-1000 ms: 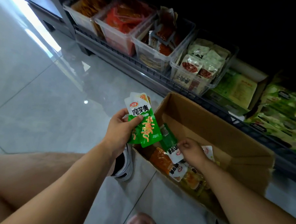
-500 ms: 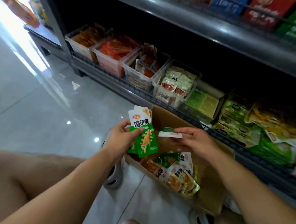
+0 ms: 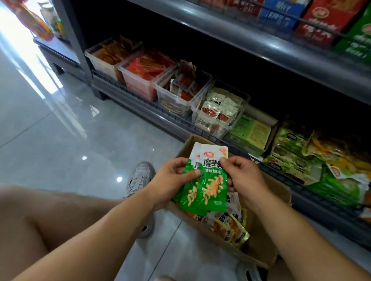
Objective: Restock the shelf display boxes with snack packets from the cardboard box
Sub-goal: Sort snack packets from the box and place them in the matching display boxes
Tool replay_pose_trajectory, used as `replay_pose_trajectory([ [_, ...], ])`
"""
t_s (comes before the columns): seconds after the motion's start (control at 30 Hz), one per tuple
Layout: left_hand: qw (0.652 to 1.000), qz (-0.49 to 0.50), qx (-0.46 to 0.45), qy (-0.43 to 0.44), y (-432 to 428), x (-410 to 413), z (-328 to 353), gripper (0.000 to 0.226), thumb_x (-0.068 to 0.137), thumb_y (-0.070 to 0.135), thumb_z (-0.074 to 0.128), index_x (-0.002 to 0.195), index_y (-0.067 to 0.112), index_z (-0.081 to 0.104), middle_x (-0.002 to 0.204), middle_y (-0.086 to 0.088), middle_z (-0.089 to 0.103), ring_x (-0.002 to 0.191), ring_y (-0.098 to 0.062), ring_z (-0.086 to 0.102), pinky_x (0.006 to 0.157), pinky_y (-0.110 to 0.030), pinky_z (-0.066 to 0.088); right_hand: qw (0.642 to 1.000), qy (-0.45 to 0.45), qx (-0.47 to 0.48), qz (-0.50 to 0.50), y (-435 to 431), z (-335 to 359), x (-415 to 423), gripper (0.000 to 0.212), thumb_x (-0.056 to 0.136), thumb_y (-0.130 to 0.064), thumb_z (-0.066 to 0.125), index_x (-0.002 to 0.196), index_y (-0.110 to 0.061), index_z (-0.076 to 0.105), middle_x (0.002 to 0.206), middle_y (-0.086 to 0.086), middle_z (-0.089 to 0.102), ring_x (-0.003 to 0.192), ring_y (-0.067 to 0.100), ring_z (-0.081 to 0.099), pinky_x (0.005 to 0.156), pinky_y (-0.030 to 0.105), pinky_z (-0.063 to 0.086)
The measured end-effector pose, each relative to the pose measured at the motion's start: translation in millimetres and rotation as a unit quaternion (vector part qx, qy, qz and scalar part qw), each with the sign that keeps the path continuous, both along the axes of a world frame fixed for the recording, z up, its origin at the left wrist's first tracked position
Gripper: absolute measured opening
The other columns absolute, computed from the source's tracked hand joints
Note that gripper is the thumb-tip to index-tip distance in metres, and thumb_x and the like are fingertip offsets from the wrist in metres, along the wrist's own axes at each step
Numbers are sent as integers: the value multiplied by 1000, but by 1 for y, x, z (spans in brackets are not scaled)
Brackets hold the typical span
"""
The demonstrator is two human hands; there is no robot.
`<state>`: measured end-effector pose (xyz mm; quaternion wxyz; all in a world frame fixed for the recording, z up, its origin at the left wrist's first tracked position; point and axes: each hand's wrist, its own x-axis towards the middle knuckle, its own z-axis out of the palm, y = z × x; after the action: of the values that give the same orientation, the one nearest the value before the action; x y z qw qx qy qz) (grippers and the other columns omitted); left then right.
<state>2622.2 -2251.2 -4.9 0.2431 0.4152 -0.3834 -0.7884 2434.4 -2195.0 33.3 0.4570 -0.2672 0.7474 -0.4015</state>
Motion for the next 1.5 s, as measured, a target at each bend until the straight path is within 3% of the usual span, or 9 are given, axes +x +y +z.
replay_pose_trajectory([
  [0.27,997,64,7,-40,-16,-1,-3,27,90,4,73,116,5,65,100,-17,78,77,-25,76,69,-36,63,989,-142,-25,-31,-20,-14,1,20,101,-25,58,100,-7,65,70,4,62,50,12,56,46,26,53],
  [0.47,984,152,-11,-89,-39,20,-19,20,93,4,71,111,10,65,90,-9,80,75,-22,78,63,-34,63,986,59,134,77,-6,-98,-36,8,98,-14,61,99,-20,67,103,2,70,88,16,65,69,24,52],
  [0.63,982,147,-21,-119,-40,20,-28,22,92,5,72,112,10,65,96,-11,80,83,-25,78,66,-33,64,955,155,191,166,18,-180,-57,23,94,-5,63,116,-8,68,117,10,67,113,26,62,80,19,44],
  [0.8,982,131,-24,-134,-39,12,-34,22,91,7,73,111,9,66,97,-9,80,85,-26,78,70,-35,64,914,253,241,204,8,-217,-82,43,93,-26,67,135,-20,58,142,10,49,126,31,52,104,35,46],
  [0.93,980,127,-21,-148,-39,8,-39,28,89,8,74,116,7,66,101,-11,79,89,-29,78,80,-42,63,867,333,342,140,9,-228,-96,56,87,-53,64,135,-27,54,139,11,51,127,37,50,103,47,45],
  [1.1,981,120,-19,-151,-42,1,-41,24,90,6,72,113,9,67,101,-10,80,89,-28,78,79,-41,64,908,258,323,72,23,-242,-99,58,86,-52,71,130,-15,63,134,12,62,123,34,57,95,37,49],
  [1.23,982,112,-23,-152,-41,-4,-39,27,90,7,72,117,8,66,101,-9,80,90,-28,78,75,-38,65,945,176,275,-7,23,-244,-97,33,84,-35,79,108,-14,73,118,9,70,112,32,64,88,33,51],
  [1.37,981,109,-24,-160,-38,-5,-39,25,90,8,73,115,10,67,101,-8,80,89,-27,78,76,-39,65,970,92,216,-69,19,-232,-93,18,85,-13,78,96,-5,66,101,6,66,95,22,61,75,25,50],
  [1.5,981,108,-19,-158,-38,-6,-39,24,90,9,74,113,12,67,100,-7,80,89,-27,78,76,-39,63,987,92,129,-27,10,-204,-96,12,97,-19,65,90,-17,54,93,5,63,87,25,60,60,27,44],
])
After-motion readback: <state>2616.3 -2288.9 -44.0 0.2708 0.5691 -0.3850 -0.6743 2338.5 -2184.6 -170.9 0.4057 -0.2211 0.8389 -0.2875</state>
